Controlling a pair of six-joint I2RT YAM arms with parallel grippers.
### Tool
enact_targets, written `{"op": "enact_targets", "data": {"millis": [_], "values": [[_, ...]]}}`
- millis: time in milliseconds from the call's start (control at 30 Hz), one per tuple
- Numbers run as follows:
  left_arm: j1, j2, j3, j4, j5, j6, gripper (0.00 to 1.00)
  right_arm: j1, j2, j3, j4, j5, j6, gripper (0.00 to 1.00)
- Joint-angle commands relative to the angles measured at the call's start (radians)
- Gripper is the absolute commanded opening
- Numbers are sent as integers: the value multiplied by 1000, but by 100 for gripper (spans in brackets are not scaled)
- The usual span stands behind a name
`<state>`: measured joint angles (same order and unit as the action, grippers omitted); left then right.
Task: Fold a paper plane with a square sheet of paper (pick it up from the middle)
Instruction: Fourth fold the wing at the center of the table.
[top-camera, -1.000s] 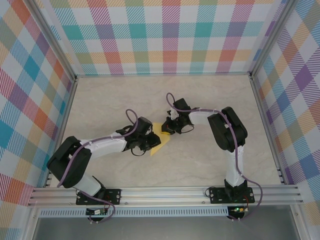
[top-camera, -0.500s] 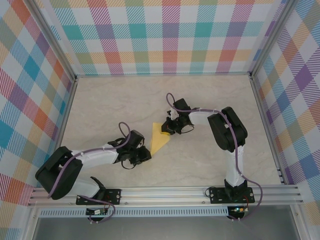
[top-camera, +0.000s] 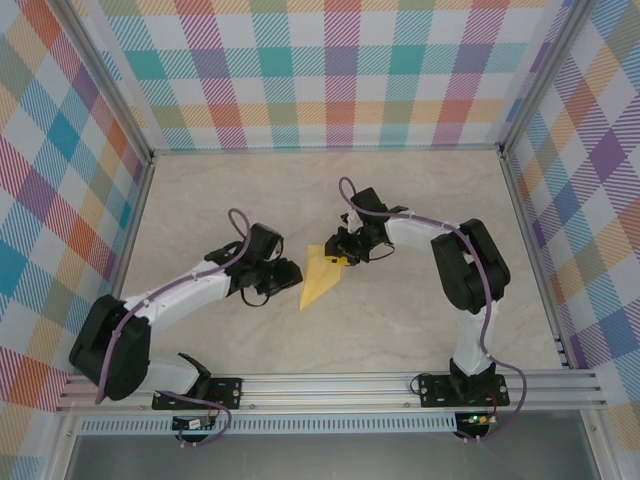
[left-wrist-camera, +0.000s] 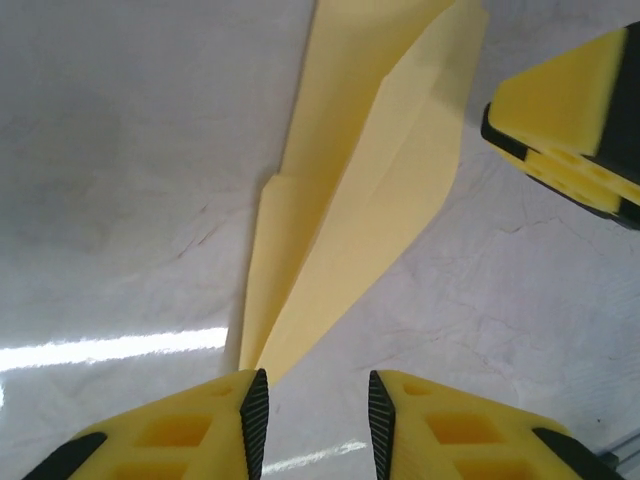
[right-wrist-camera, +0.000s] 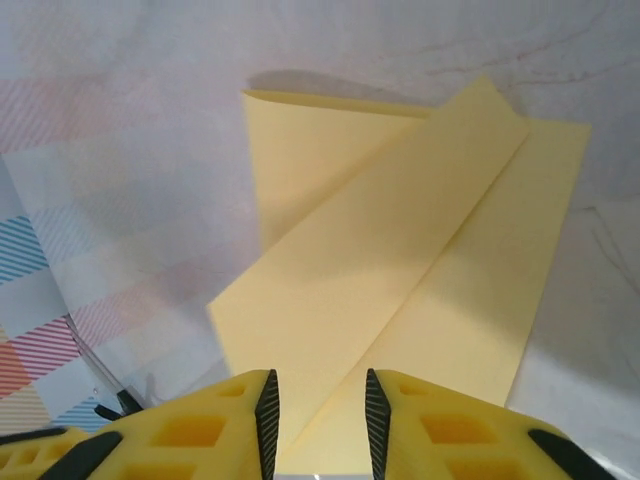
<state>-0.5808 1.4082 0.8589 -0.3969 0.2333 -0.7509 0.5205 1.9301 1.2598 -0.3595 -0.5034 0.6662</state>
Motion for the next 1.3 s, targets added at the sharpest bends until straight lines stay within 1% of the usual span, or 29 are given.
{"op": "enact_targets", "data": {"millis": [0,133,167,267,400,600,833,1067,1267], "values": [[10,121,102,-78,-19,85,36,-17,-81,-61,-57,69,40,38],[10,220,160,-93,-49,112,38,-20,-99,-150,-15,32,99,40],[10,240,174,-101,-53,119,38,-20,-101,-173,25,0,114,40],[10,287,206,-116,-68,134,38,-19,-98,-213,101,-24,161,40],[12,336,234,-114,-39,148,38,-15,-85,-220,127,-41,183,39],[11,390,260,-145,-69,165,37,10,-112,-273,150,-53,252,38],[10,417,263,-148,-59,173,36,73,-117,-322,215,-62,340,38],[11,421,243,-137,-51,168,34,88,-92,-338,313,-69,408,39],[10,437,242,-146,-60,167,30,88,-76,-307,276,-19,437,39]]}}
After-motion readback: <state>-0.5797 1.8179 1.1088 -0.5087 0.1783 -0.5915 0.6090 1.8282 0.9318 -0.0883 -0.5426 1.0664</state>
